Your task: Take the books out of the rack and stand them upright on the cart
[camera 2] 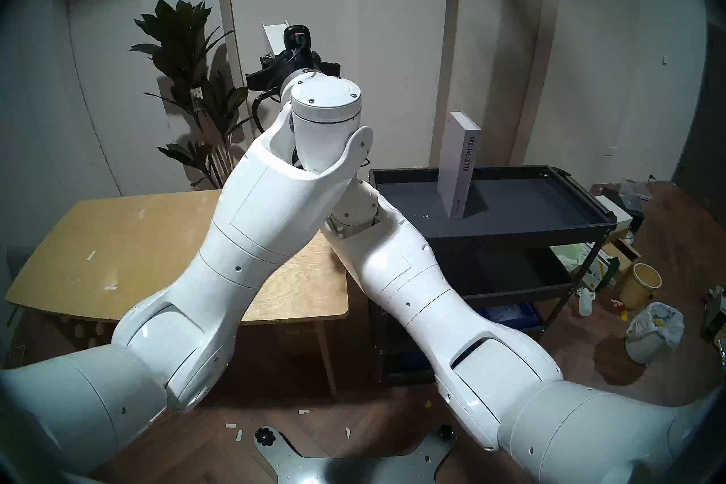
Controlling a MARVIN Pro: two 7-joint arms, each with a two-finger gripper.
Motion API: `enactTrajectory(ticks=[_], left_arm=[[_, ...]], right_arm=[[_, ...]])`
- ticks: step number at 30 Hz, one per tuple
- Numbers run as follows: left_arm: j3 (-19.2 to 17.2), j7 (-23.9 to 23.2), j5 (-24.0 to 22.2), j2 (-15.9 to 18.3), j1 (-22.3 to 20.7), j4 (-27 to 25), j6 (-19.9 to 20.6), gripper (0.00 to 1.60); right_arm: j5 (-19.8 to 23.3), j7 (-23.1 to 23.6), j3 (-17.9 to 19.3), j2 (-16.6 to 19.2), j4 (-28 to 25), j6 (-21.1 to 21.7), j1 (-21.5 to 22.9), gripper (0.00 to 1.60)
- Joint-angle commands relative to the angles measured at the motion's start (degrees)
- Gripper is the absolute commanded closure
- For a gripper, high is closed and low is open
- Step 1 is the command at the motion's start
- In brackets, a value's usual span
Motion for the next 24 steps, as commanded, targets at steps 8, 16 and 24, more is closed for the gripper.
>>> enactTrajectory(ticks=[8, 16, 24], left_arm=[[0.31, 0.13, -0.54, -1.60, -1.78, -0.43, 0.69, 1.60], [0.77, 0.32, -0.99, -2.24, -1.89, -0.30, 1.84, 1.60], [1.33, 0.08, -1.65, -2.93, -2.11, -0.09, 3.15, 1.32]], right_arm=[[0.39, 0.16, -0.15, -1.01, -0.02, -1.14, 1.47, 0.00], [0.78, 0.34, -0.39, -0.95, 0.18, -1.68, 1.49, 0.00], [1.06, 1.08, -0.73, -0.80, 0.22, -2.35, 1.51, 1.45]])
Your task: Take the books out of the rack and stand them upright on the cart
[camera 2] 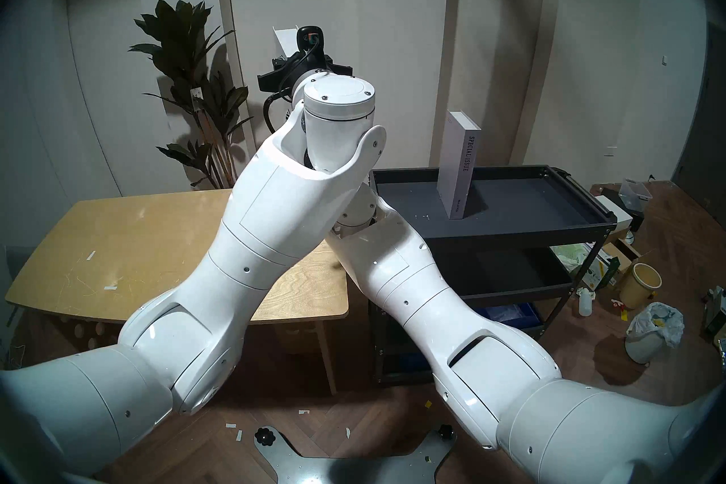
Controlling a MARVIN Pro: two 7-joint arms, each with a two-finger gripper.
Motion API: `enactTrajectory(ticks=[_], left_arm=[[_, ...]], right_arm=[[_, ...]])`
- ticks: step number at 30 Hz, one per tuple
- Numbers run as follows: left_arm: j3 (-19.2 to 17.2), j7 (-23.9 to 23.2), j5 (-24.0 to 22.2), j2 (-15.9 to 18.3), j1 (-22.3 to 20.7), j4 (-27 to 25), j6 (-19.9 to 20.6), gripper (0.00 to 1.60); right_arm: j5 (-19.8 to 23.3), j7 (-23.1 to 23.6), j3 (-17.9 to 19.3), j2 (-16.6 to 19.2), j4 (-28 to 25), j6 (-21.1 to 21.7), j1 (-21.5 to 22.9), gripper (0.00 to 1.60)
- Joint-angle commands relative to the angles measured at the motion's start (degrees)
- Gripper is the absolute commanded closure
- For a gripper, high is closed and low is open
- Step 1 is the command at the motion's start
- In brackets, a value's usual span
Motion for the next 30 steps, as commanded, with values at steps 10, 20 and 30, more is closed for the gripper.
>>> enactTrajectory(ticks=[10, 20, 30], left_arm=[[1.57, -1.65, -1.55, -1.31, -3.08, -1.51, 1.88, 0.00], [3.84, -3.70, -2.12, -0.52, -6.07, -9.50, 3.19, 0.00], [3.86, -4.18, -0.86, 3.27, -7.03, -17.77, 4.69, 0.00]], right_arm=[[-0.02, 1.63, -0.60, -0.26, -1.49, -2.45, 2.20, 1.60], [-0.48, 1.80, 0.39, -0.20, -5.37, -3.73, 6.36, 1.60], [-0.32, -0.32, 1.08, -1.28, -9.55, 0.77, 8.78, 1.60]])
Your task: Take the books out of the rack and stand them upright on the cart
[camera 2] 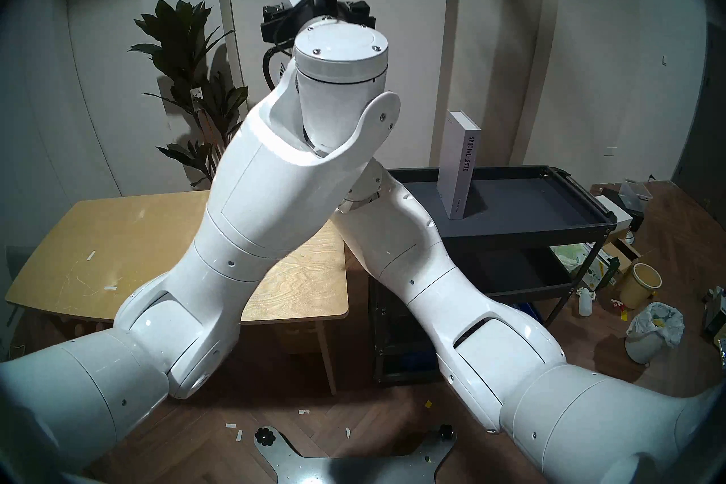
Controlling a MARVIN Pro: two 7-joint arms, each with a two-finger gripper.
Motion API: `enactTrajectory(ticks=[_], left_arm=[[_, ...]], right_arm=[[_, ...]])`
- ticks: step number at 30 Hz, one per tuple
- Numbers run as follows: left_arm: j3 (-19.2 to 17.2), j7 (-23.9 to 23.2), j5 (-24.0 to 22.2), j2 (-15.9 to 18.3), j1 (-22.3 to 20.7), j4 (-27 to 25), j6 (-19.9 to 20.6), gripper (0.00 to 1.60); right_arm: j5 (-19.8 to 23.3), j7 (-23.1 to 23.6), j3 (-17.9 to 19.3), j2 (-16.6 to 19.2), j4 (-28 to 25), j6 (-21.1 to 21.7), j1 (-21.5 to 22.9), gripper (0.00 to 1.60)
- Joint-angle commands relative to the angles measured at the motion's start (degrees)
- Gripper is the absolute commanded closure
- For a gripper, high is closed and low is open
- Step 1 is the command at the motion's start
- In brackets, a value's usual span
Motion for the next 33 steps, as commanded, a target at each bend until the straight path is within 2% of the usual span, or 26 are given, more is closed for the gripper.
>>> enactTrajectory(ticks=[1, 3, 5, 8, 9, 10, 14, 18, 19, 20, 21, 23, 24, 25, 26, 27, 30, 31, 33], left_arm=[[0.99, -1.61, 0.59, 2.44, -2.10, -6.55, 0.83, 0.00], [1.41, -2.13, 0.42, 4.27, -0.58, -8.71, 1.82, 0.00], [2.01, -2.19, 1.15, 5.57, -0.09, -9.09, 1.81, 0.00], [3.52, -1.94, 3.55, 8.21, -0.08, -9.54, 0.53, 0.00], [4.77, -1.94, 5.71, 9.99, -0.70, -9.80, -0.85, 0.00], [4.77, -1.94, 5.71, 9.99, -0.70, -9.80, -0.85, 0.00], [5.87, -2.84, 8.40, 13.33, -1.95, -11.13, -2.84, 0.00], [2.11, -4.02, 9.48, 15.77, -3.32, -10.16, -3.59, 0.00], [-0.61, -4.85, 9.32, 16.84, -3.66, -9.43, -3.70, 0.00], [-2.00, -5.08, 8.38, 18.63, -4.14, -9.20, -3.79, 0.00], [-2.70, -4.65, 8.47, 18.07, -4.53, -8.18, -3.79, 0.00], [-5.61, -6.24, 6.63, 20.42, -4.83, -7.47, -3.75, 0.00], [-5.51, -5.56, 5.90, 20.25, -5.41, -6.24, -4.21, 0.00], [-7.43, -7.09, 5.19, 21.70, -5.29, -5.97, -4.49, 0.00], [-7.71, -6.78, 5.04, 21.85, -5.67, -4.41, -4.49, 0.00], [-9.62, -8.00, 4.09, 23.26, -5.50, -3.86, -4.84, 0.00], [-12.48, -9.27, 2.37, 25.23, -5.26, -1.08, -5.33, 0.00], [-12.20, -9.00, 1.98, 24.96, -5.43, 0.04, -5.55, 0.00], [-14.84, -10.54, 0.34, 26.83, -4.71, 1.51, -6.32, 0.00]], right_arm=[[-0.19, -1.73, 0.41, -1.90, -4.20, 4.37, 3.89, 1.60], [0.00, -3.40, 0.83, -2.10, -4.95, 7.64, 3.54, 1.60], [-0.14, -5.00, 0.98, -1.97, -4.92, 8.60, 3.15, 1.60], [-0.41, -8.28, 1.29, -1.65, -6.21, 12.64, 1.77, 1.60], [-0.39, -10.04, 1.54, -1.49, -7.35, 15.20, 0.73, 1.60], [-0.39, -10.04, 1.54, -1.49, -7.35, 15.20, 0.73, 1.60], [-0.06, -12.39, 2.13, -1.06, -9.25, 20.73, -0.14, 1.60], [-0.16, -13.11, 2.47, -1.04, -9.49, 23.37, -0.50, 1.60], [-0.20, -13.13, 2.44, -0.87, -9.28, 23.61, -0.97, 1.60], [-0.20, -13.19, 2.45, -0.75, -9.24, 23.81, -1.30, 1.60], [-0.21, -13.24, 2.47, -0.68, -9.22, 23.94, -1.49, 1.60], [-0.20, -13.36, 2.55, -0.54, -9.25, 24.21, -1.84, 1.60], [-0.17, -13.35, 2.59, -0.51, -9.18, 24.20, -1.94, 1.60], [-0.16, -13.38, 2.63, -0.45, -9.21, 24.30, -2.06, 1.60], [-0.16, -13.37, 2.65, -0.36, -9.26, 24.38, -2.17, 1.60], [-0.12, -13.41, 2.74, -0.31, -9.41, 24.45, -2.32, 1.60], [-0.12, -13.57, 3.15, 0.08, -10.03, 24.61, -2.49, 1.60], [-0.12, -13.62, 3.30, 0.20, -10.25, 24.69, -2.47, 1.60], [0.02, -13.74, 3.86, 0.48, -11.06, 24.69, -2.42, 1.60]])
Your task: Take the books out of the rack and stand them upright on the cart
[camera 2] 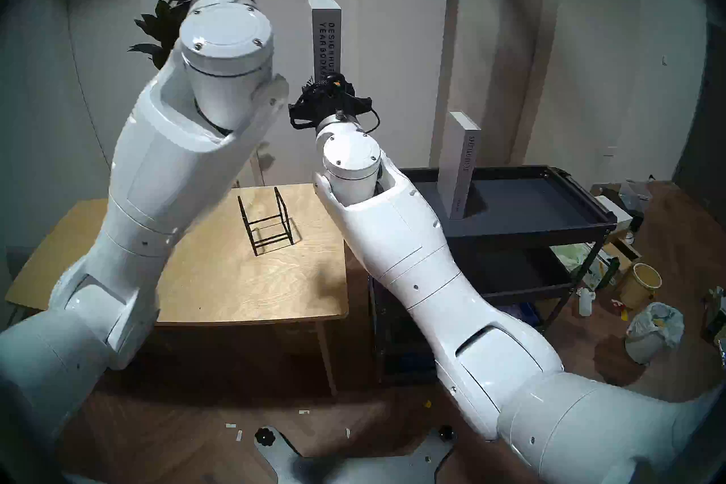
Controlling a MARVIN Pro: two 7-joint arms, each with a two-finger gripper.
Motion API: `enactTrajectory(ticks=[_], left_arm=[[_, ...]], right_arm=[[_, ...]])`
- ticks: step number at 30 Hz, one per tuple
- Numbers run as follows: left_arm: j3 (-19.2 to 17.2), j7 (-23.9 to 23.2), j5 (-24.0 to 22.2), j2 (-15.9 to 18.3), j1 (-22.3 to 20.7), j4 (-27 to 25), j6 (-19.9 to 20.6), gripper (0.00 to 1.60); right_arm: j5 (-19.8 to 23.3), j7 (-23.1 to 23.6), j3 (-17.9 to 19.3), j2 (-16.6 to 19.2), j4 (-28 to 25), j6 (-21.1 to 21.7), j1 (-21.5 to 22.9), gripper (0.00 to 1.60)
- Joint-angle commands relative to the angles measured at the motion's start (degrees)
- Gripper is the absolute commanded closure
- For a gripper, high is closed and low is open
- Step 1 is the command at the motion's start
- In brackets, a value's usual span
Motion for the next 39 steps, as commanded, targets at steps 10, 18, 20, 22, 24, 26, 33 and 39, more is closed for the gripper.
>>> enactTrajectory(ticks=[10, 18, 20, 22, 24, 26, 33, 39], left_arm=[[-14.17, -9.60, -8.20, 12.10, 5.93, 10.57, -3.12, 0.00], [-16.80, -16.06, -12.19, 16.15, 11.74, 13.17, -5.08, 0.00], [-16.98, -17.75, -13.06, 16.90, 13.23, 13.36, -5.65, 0.00], [-17.30, -19.72, -14.04, 17.65, 14.75, 13.46, -6.38, 0.00], [-17.47, -21.47, -14.83, 18.31, 16.22, 13.47, -7.07, 0.00], [-17.36, -23.15, -15.33, 19.08, 17.79, 13.42, -7.75, 0.00], [-16.70, -29.82, -15.95, 22.49, 23.24, 12.77, -11.55, 0.00], [-16.86, -35.58, -16.16, 24.87, 26.91, 11.85, -16.51, 0.00]], right_arm=[[1.66, -1.02, 4.58, 1.07, -9.67, -0.59, 2.29, 1.60], [3.66, -2.96, 6.96, 1.61, -15.92, 1.48, 0.60, 1.60], [3.59, -3.50, 7.43, 2.51, -16.89, 2.34, -0.16, 1.60], [4.27, -4.59, 8.76, 2.85, -17.55, 3.51, -1.03, 1.60], [4.54, -5.33, 9.72, 3.75, -19.44, 5.15, -1.81, 1.60], [5.21, -6.23, 11.08, 4.13, -20.29, 6.48, -2.63, 1.60], [7.42, -7.61, 14.44, 5.78, -23.69, 13.06, -4.52, 1.60], [9.98, -7.56, 15.96, 6.94, -25.57, 19.70, -5.75, 1.60]])
